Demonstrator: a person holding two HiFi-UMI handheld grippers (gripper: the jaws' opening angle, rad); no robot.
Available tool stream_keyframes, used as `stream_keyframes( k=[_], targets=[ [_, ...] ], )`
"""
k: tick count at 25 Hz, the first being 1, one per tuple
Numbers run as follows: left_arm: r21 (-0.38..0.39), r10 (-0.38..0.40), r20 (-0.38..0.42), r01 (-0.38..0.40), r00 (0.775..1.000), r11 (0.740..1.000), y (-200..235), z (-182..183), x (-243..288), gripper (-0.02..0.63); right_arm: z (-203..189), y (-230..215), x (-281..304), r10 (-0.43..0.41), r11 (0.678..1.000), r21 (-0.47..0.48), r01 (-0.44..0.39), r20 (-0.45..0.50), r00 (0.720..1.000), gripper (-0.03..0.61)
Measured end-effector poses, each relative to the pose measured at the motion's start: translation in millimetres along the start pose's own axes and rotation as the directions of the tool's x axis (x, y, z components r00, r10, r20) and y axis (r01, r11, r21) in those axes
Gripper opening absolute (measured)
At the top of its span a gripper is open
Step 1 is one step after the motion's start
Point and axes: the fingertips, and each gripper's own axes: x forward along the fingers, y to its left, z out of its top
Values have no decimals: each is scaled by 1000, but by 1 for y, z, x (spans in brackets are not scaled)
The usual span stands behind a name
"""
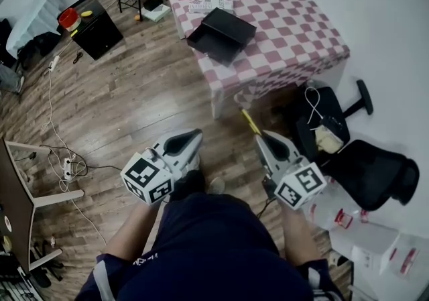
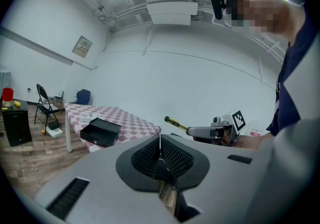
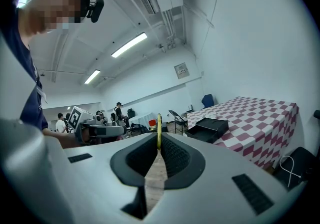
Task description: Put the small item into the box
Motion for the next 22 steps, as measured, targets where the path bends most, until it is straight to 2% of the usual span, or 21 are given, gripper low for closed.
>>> stream_keyframes(
  k=[10, 22],
  targets=[
    [-24, -2, 1, 2, 1000, 1000, 63, 10, 40, 38, 11, -46, 60, -11, 1000, 4, 11, -31, 999, 32],
    [-62, -46, -77, 42, 996, 997, 202, 37, 118, 38, 31, -135, 198, -63, 996, 60, 68, -92, 994, 32]
  ],
)
